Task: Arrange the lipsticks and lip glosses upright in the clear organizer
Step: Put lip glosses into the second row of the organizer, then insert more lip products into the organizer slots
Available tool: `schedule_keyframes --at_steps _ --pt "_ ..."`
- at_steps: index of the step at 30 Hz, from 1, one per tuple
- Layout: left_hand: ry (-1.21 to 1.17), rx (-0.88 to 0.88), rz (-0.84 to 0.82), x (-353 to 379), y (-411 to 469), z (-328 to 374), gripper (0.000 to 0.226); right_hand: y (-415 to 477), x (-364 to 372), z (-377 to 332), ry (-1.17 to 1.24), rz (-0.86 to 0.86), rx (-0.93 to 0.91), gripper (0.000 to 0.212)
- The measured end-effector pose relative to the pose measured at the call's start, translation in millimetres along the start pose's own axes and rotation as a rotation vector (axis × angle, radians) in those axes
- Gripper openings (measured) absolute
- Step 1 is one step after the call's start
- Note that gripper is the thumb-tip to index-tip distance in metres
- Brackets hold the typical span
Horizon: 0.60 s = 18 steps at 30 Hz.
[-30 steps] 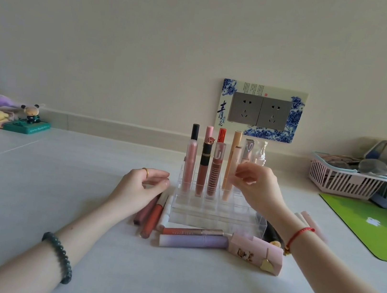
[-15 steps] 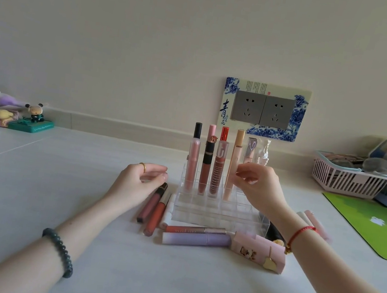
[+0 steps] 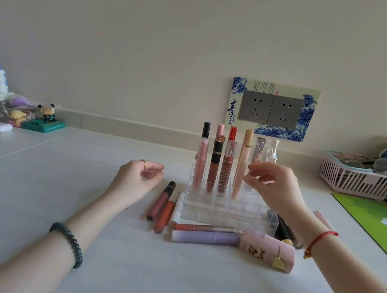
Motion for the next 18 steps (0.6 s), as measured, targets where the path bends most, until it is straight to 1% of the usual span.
schedule_keyframes --at_steps 3,5,8,12,16,18 --pt "0.126 0.019 -0.048 6.4 0.5 1.3 0.019 -10.1 -8.5 -2.6 0.0 0.008 -0.012 0.022" --pt "0.176 0.01 -0.072 9.7 -1.1 1.6 0.021 -18.9 -12.9 -4.9 -0.013 -0.016 -0.027 0.021" --pt "0.222 -0.006 -0.095 13.5 -4.3 1.9 0.023 -32.4 -16.2 -6.9 -0.023 -0.074 -0.044 0.018" --pt "0.254 -0.02 -0.125 18.3 -7.3 4.7 0.019 -48.7 -15.8 -5.4 -0.009 -0.1 -0.057 0.017" --pt "0.253 -0.041 -0.13 22.2 -8.0 8.2 0.02 -57.3 -23.4 -1.9 0.049 -0.061 -0.043 0.012" --pt "0.26 -0.062 -0.117 22.1 -6.8 10.2 0.023 -58.9 -33.0 -1.7 0.107 -0.001 -0.045 0.01"
Point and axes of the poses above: each hand's wrist, its own y-axis towards the middle knuckle, its own x-axis out of the palm, z = x × y, the point moved 3 cm from there along y, towards the middle knuckle, and after that the axes turned 15 degrees about -z, right-handed, at the moved point
